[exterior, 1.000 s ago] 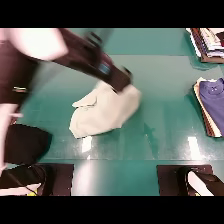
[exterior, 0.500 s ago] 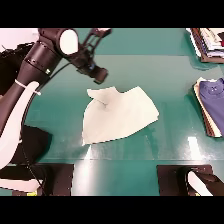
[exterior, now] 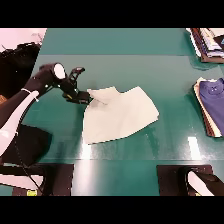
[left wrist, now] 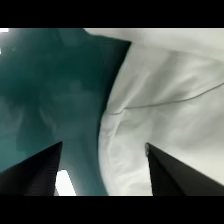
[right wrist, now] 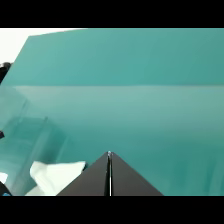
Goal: Fold the shirts.
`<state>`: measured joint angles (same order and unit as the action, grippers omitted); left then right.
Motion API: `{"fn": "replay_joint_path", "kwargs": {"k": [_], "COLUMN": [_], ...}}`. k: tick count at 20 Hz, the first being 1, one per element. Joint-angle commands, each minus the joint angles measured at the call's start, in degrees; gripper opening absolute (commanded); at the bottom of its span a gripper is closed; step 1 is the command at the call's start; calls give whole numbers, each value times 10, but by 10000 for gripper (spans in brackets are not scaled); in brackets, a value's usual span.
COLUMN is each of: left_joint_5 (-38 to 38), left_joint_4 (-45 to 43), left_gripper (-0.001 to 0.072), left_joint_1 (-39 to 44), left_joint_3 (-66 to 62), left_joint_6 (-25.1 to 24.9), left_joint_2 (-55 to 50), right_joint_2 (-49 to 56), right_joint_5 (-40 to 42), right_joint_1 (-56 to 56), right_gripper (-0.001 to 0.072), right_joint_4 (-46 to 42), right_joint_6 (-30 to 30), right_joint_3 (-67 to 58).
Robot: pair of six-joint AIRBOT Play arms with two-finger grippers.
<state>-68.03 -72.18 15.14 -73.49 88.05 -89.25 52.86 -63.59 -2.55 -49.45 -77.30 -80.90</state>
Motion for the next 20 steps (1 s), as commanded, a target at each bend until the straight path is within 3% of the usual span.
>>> {"fn": "replay_joint_path", "kwargs": {"k": [1,5,6,7,11,12,15,20], "left_joint_5": [66,86,86,87,90,87,68,-16], "left_joint_4": [101,139,139,139,139,135,104,51], "left_gripper": [609,586,432,359,326,27,24,24], "left_joint_1": [-10,-10,-10,-10,-11,-11,-11,-41], "left_joint_3": [59,61,61,61,57,50,2,-181], "left_joint_6": [-40,-55,-55,-55,-55,-56,-55,-55], "left_joint_2": [0,-1,-1,-1,-1,0,6,6], "right_joint_2": [18,21,21,21,21,21,21,25], "right_joint_5": [-23,-22,-22,-22,-24,-27,-31,-64], "right_joint_1": [0,0,0,0,0,0,0,0], "right_gripper": [17,17,17,17,17,17,17,23], "right_joint_4": [4,4,4,4,2,-3,-7,-98], "right_joint_6": [0,0,0,0,0,0,0,-2], "right_joint_3": [0,0,0,0,0,0,0,69]}}
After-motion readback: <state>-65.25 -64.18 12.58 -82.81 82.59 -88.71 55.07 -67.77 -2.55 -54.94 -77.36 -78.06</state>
